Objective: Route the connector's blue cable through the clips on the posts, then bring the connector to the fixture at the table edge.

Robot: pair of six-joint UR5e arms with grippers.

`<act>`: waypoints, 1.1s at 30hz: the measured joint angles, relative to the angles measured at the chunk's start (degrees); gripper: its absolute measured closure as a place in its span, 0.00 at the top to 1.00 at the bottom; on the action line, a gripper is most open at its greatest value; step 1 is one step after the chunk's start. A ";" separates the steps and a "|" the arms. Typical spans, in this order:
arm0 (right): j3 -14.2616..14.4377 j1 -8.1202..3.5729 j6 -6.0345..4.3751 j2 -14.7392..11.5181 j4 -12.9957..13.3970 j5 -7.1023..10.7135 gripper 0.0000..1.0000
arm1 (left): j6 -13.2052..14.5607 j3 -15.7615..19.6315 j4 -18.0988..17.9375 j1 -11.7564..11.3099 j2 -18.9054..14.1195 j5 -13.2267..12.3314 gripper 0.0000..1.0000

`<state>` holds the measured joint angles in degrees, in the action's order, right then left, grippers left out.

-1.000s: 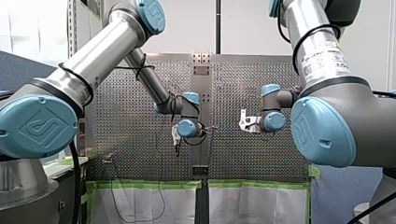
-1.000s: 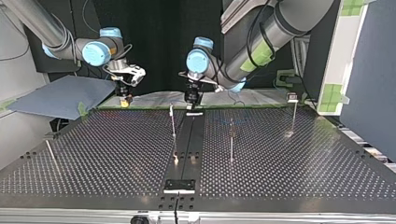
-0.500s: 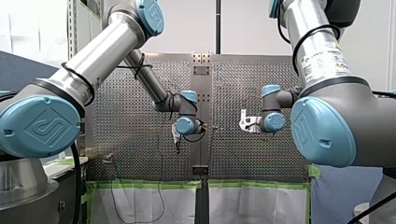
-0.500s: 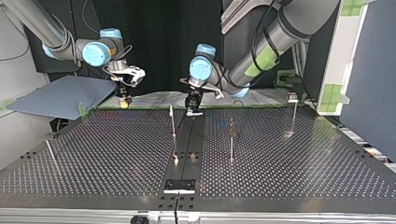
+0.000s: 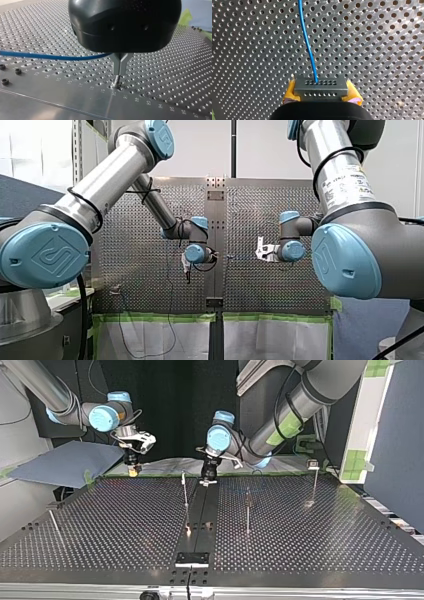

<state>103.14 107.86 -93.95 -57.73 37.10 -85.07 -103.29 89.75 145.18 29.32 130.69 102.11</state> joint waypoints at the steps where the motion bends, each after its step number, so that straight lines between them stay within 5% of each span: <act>1: -0.06 0.02 0.00 0.01 0.00 -0.02 0.00 | -0.09 0.00 0.03 -0.03 0.01 -0.14 0.00; 17: -1.91 0.56 0.16 1.96 -1.52 -0.74 0.00 | -0.80 -0.29 2.42 -0.79 0.30 -2.40 0.00; 33: -2.85 -0.10 -0.17 2.22 -1.05 -1.25 0.00 | -0.13 -5.83 4.50 -0.56 5.58 -1.59 0.00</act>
<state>100.29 107.76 -94.11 -55.52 36.05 -86.32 -103.42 83.92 149.68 28.76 136.27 100.52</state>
